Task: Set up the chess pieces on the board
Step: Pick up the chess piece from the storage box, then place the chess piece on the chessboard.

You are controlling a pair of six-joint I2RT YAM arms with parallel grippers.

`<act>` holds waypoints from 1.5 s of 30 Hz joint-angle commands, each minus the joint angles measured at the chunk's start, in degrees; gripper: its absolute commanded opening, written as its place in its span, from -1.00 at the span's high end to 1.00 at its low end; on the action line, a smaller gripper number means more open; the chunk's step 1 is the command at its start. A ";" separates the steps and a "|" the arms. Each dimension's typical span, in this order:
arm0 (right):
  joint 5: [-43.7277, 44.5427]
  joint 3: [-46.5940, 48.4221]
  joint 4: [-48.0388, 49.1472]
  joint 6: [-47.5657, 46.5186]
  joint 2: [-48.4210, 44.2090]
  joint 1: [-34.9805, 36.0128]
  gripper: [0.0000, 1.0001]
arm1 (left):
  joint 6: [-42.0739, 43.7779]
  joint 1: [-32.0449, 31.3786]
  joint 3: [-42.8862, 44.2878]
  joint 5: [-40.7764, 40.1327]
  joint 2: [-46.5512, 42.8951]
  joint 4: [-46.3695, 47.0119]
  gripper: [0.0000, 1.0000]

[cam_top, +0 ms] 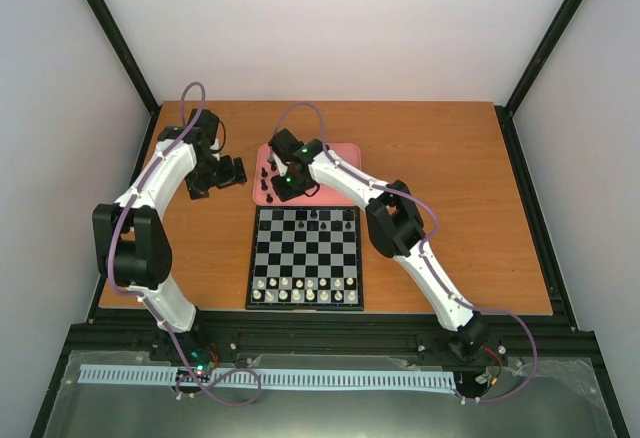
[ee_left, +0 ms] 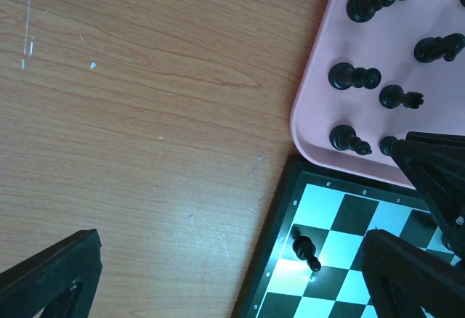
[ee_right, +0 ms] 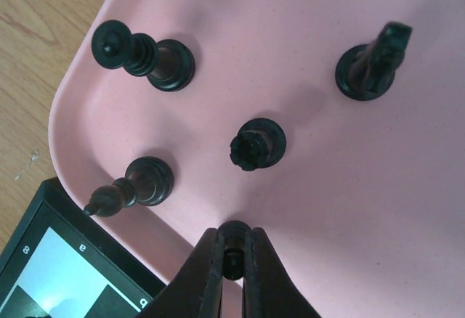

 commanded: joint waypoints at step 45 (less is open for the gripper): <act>0.48 -28.53 7.68 -0.18 -19.49 6.29 0.93 | -0.33 -0.06 1.82 -1.08 -0.99 -0.09 -1.00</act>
